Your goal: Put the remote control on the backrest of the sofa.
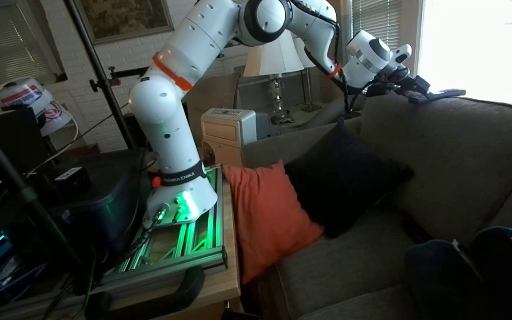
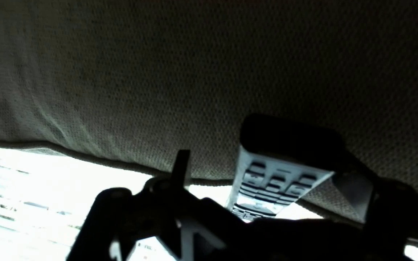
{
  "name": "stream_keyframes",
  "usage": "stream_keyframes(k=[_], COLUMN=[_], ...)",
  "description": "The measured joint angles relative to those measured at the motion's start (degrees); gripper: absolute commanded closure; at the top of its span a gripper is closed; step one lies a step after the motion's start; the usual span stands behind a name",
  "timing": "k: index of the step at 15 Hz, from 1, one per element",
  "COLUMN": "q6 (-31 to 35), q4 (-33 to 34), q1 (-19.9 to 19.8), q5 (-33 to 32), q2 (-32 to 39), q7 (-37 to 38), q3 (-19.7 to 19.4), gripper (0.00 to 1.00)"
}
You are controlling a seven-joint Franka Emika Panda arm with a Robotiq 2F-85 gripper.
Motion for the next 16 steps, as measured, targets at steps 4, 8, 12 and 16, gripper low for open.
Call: stream_keyframes(k=[4,8,12,16], q6=[2.08,1.79,0.42,0.42], q4=[-3.20,-10.75,-19.15,-20.73], q1=[1.66,2.39,3.35,3.36], q5=[0.35,-1.86,-6.15,-6.26], q2=[-4.41,-14.34,-23.09,-23.74], q7=[-0.04,-2.90,-4.56,-4.83], q3=[-1.18,-0.03,-0.67,-0.88], gripper=[0.00,0.00,0.00,0.00])
